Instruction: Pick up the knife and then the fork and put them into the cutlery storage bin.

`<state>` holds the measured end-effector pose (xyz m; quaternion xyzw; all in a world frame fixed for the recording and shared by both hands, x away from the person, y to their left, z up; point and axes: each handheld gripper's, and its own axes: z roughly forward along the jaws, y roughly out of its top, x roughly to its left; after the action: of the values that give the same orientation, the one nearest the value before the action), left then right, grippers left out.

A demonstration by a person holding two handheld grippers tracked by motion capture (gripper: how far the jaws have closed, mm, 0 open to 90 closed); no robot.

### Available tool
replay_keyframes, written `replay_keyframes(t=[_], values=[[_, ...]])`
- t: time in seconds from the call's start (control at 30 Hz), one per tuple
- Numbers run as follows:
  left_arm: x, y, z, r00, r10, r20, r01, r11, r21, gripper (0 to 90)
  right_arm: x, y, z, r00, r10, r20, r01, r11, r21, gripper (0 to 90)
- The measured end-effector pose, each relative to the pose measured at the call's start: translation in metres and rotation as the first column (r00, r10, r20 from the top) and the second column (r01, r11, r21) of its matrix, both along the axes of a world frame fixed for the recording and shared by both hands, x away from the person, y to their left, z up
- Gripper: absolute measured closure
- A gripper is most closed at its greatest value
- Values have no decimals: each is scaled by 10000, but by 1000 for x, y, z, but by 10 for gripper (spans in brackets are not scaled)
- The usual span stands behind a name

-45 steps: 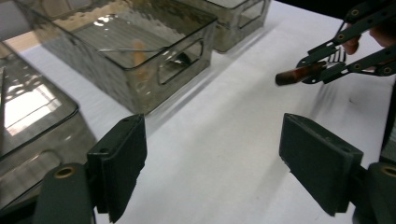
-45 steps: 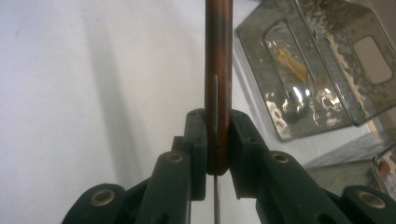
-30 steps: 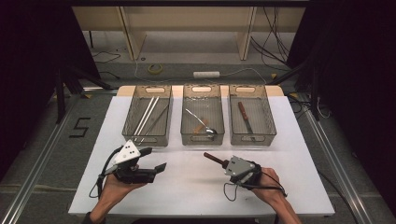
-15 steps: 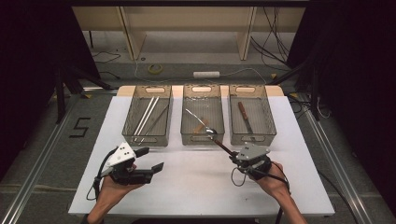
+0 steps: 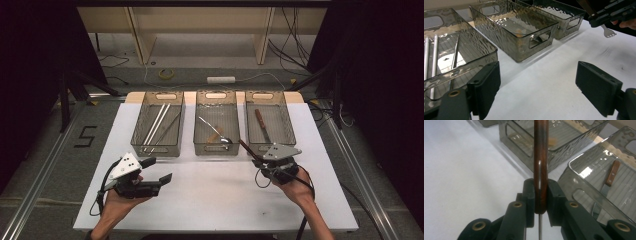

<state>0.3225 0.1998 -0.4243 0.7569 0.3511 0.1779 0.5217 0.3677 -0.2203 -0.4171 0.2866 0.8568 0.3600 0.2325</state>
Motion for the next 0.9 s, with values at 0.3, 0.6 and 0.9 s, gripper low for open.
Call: replay_keyframes(t=[0.3,0.6,0.9], values=[[0,2,0,9999,143,53,-142,9999,-39,195,23,-11,15,9983,-471,-354,496,9960,737,794],[-1,2,0,9998,183,88,-183,9998,-11,195,50,-17,38,9946,-940,-449,981,9900,1015,794],[-2,4,0,9997,236,117,-235,9997,-37,195,76,-17,56,9903,-1255,-592,1320,9835,1233,794]])
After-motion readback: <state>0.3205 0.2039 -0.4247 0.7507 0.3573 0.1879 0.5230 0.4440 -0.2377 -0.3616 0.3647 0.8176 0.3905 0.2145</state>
